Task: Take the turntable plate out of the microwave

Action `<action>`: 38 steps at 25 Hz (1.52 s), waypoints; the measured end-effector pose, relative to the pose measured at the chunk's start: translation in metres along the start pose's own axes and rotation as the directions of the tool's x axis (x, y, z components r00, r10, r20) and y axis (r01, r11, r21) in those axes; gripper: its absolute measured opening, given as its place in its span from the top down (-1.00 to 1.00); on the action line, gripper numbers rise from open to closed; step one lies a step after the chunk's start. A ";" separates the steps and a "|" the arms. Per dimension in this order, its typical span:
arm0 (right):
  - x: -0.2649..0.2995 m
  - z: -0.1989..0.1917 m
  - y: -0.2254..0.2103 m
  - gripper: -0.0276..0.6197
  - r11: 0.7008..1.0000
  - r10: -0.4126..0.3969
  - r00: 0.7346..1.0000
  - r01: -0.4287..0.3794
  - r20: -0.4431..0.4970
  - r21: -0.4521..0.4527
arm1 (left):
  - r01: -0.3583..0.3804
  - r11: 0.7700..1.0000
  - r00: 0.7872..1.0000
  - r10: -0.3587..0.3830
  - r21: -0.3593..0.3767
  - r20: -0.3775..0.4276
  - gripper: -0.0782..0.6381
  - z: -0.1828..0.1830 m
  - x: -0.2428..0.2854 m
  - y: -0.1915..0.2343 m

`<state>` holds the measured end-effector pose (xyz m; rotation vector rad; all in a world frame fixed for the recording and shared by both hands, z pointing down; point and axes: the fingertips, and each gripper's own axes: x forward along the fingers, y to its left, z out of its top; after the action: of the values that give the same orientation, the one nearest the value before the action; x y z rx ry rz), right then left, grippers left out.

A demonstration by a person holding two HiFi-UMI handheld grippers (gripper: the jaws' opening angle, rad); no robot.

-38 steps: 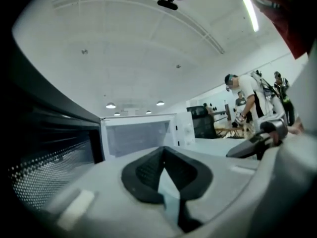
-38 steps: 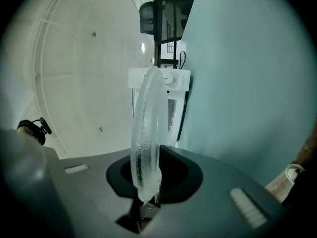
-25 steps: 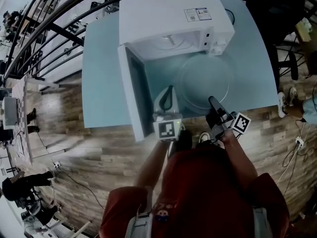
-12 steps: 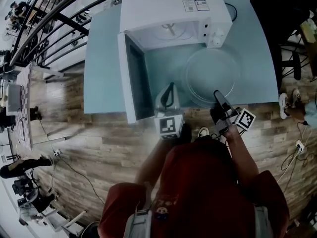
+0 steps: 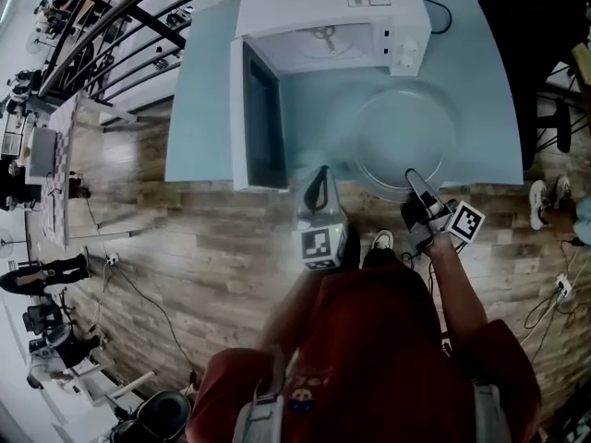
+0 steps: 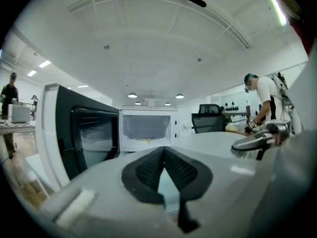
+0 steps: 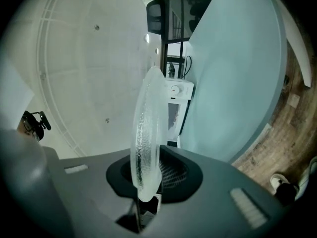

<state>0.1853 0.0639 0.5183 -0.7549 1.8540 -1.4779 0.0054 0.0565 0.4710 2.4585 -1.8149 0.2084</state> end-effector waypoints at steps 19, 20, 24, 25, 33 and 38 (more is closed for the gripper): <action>0.002 -0.056 0.041 0.81 0.999 -0.035 0.999 0.035 0.014 0.022 | 0.022 1.000 1.000 -0.021 -0.011 0.022 0.79 0.012 -0.046 0.041; 0.004 -0.057 0.046 0.81 0.999 -0.040 0.999 0.040 0.022 0.018 | 0.024 1.000 0.999 -0.024 -0.005 0.028 0.79 0.016 -0.046 0.043; 0.008 -0.058 0.061 0.81 0.999 -0.051 0.997 0.050 0.059 0.015 | 0.039 0.999 0.997 -0.040 0.012 0.060 0.79 0.031 -0.046 0.048; 0.008 -0.058 0.065 0.81 0.999 -0.045 0.997 0.044 0.069 0.019 | 0.039 0.999 0.997 -0.040 0.011 0.064 0.79 0.034 -0.047 0.049; 0.021 -0.044 0.100 0.81 1.000 0.006 0.989 -0.006 0.146 0.000 | 0.045 0.998 0.995 -0.048 0.033 0.088 0.79 0.053 -0.050 0.056; 0.025 -0.039 0.114 0.81 0.999 0.037 0.986 -0.034 0.161 -0.018 | 0.051 0.998 0.993 -0.055 0.044 0.108 0.79 0.059 -0.049 0.057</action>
<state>0.1339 0.0917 0.4099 -0.8198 1.7492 -1.3407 -0.0591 0.0772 0.4045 2.5911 -1.8006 0.1111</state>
